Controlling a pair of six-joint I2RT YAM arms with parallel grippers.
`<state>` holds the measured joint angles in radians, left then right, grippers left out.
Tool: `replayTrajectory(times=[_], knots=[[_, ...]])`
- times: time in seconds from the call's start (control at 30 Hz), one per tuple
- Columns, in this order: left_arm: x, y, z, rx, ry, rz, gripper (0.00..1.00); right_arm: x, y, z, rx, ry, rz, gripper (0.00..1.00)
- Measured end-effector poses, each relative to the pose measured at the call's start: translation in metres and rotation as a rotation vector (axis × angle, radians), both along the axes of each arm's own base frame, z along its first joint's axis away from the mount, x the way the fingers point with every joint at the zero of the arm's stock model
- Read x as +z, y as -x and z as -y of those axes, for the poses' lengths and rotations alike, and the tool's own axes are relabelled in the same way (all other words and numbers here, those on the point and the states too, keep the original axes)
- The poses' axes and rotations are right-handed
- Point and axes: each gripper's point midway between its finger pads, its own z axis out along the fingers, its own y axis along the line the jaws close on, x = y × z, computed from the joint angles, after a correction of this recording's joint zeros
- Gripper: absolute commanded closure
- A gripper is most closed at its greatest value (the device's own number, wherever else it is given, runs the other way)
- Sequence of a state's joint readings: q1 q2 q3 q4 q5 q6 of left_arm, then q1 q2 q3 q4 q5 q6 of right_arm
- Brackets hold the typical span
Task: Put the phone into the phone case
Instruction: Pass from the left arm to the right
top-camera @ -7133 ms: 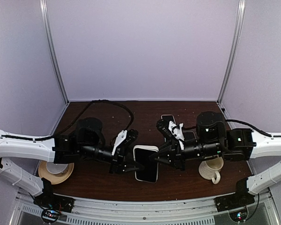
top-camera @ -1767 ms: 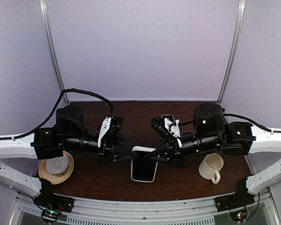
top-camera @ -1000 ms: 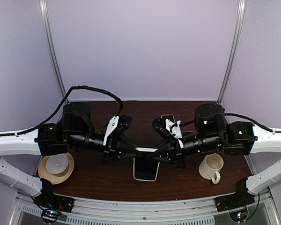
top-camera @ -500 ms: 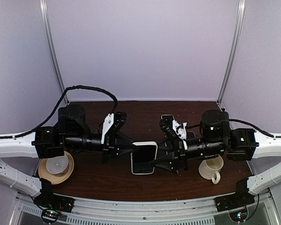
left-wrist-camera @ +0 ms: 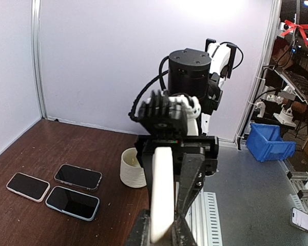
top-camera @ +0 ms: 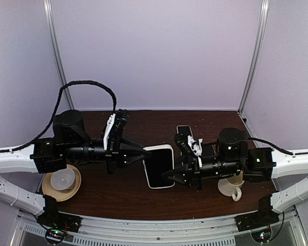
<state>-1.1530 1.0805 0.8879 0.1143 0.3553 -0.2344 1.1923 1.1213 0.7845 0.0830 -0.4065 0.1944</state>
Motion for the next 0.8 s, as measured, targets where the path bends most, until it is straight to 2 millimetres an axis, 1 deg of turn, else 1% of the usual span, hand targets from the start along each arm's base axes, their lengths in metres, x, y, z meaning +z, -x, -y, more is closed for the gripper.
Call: replayTrajectory(times=[0.1,0.13,0.3,0.33,0.37,0.4,0.43,0.5,0.57,0.63,0.67,0.73,0.8], knots=[[0.004,0.002,-0.001,-0.008,0.014,-0.012,1.00,0.003,0.003,-0.002,0.022,-0.015,0.002,0.98],[0.005,0.003,-0.001,-0.011,0.017,-0.022,1.00,0.003,0.005,-0.003,0.036,-0.017,0.003,1.00],[0.007,0.005,-0.003,-0.021,0.026,-0.045,1.00,0.007,0.010,-0.005,0.068,-0.021,0.006,1.00],[0.008,0.005,-0.004,-0.021,0.027,-0.045,0.87,0.008,0.010,-0.005,0.071,-0.019,0.005,1.00],[0.009,0.006,-0.004,-0.022,0.030,-0.043,0.70,0.009,0.010,-0.005,0.071,-0.017,0.005,1.00],[0.009,0.006,-0.004,-0.025,0.032,-0.043,0.60,0.011,0.010,-0.005,0.072,-0.016,0.005,1.00],[0.010,0.006,-0.005,-0.026,0.034,-0.035,0.53,0.012,0.011,-0.005,0.075,-0.016,0.005,1.00],[0.012,0.007,-0.005,-0.031,0.041,-0.021,0.43,0.017,0.012,-0.006,0.081,-0.022,0.002,1.00],[0.012,0.008,-0.005,-0.035,0.041,-0.001,0.37,0.023,0.013,-0.005,0.089,-0.033,0.005,1.00],[0.011,0.009,-0.006,-0.041,0.037,0.019,0.38,0.034,0.014,-0.004,0.093,-0.053,0.015,1.00],[0.010,0.010,-0.006,-0.044,0.031,0.028,0.42,0.039,0.015,-0.004,0.094,-0.062,0.020,1.00],[0.007,0.010,-0.005,-0.050,0.021,0.039,0.53,0.053,0.015,-0.003,0.096,-0.088,0.041,1.00],[0.003,0.011,-0.004,-0.058,0.013,0.042,0.62,0.064,0.016,-0.002,0.098,-0.109,0.057,1.00]])
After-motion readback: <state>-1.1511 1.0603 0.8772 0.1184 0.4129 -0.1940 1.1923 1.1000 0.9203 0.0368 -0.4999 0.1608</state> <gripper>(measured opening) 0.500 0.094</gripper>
